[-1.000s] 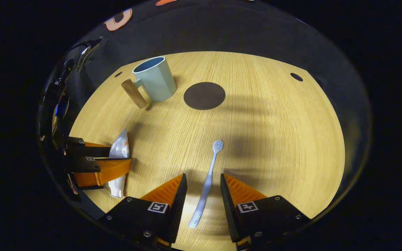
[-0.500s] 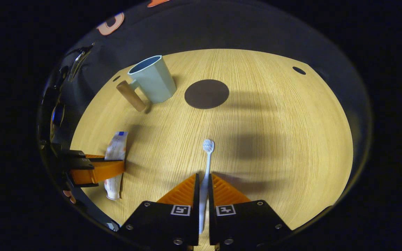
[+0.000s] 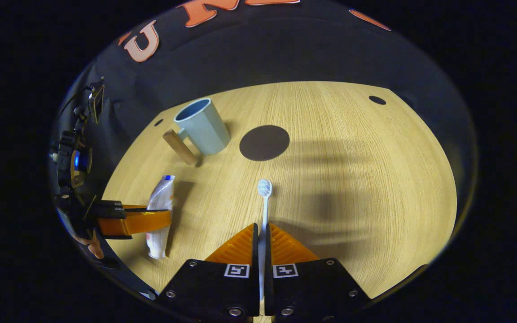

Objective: Put the toothbrush and toothpaste on the desktop into the cup, then pick up the cup and place it on the coaster on the desktop.

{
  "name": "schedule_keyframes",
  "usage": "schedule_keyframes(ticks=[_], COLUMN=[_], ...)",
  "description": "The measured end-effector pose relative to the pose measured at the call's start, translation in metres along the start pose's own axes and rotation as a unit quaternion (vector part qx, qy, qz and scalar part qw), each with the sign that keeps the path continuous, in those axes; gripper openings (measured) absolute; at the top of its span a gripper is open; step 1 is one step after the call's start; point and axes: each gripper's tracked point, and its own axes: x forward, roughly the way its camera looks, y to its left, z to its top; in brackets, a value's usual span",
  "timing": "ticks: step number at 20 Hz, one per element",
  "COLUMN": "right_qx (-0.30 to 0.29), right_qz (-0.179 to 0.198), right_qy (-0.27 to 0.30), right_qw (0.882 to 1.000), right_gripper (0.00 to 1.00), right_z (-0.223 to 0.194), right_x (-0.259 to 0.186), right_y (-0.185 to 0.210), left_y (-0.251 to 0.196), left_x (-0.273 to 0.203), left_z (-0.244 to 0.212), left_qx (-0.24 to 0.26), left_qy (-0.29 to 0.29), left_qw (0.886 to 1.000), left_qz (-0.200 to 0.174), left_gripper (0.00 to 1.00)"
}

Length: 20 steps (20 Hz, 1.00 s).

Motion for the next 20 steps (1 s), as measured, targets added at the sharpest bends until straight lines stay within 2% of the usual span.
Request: schedule_keyframes(ticks=[1,4,7,10,13,16,20], right_qx=[0.0,-0.012,-0.013,-0.012,-0.011,-0.012,-0.03], right_qz=[0.017,0.033,0.052,0.061,0.057,0.05,0.047], right_qy=[-0.008,-0.051,-0.093,-0.126,-0.164,-0.211,-0.263], right_qw=[1.0,0.998,0.994,0.99,0.985,0.976,0.963], right_gripper=[0.05,0.05,0.05,0.05,0.05,0.05,0.05], right_z=[0.004,0.016,0.031,0.033,0.041,0.05,0.062], right_x=[-0.008,-0.02,-0.041,-0.039,-0.039,-0.037,-0.046], right_y=[0.005,0.015,0.018,0.018,0.008,-0.001,-0.002], left_y=[-0.005,-0.005,-0.005,-0.004,-0.001,-0.004,-0.007], left_x=[0.004,0.001,-0.012,-0.022,-0.038,-0.06,-0.079], left_z=[-0.001,0.003,0.017,0.037,0.057,0.074,0.082], left_qx=[-0.002,-0.008,-0.005,0.012,0.026,0.043,0.054], left_qy=[0.0,-0.027,-0.074,-0.128,-0.188,-0.25,-0.302], left_qw=[1.0,0.999,0.997,0.991,0.982,0.967,0.952], left_qz=[-0.009,-0.023,-0.035,-0.03,-0.021,-0.014,-0.016], left_gripper=[0.1,0.11,0.11,0.1,0.1,0.1,0.1])
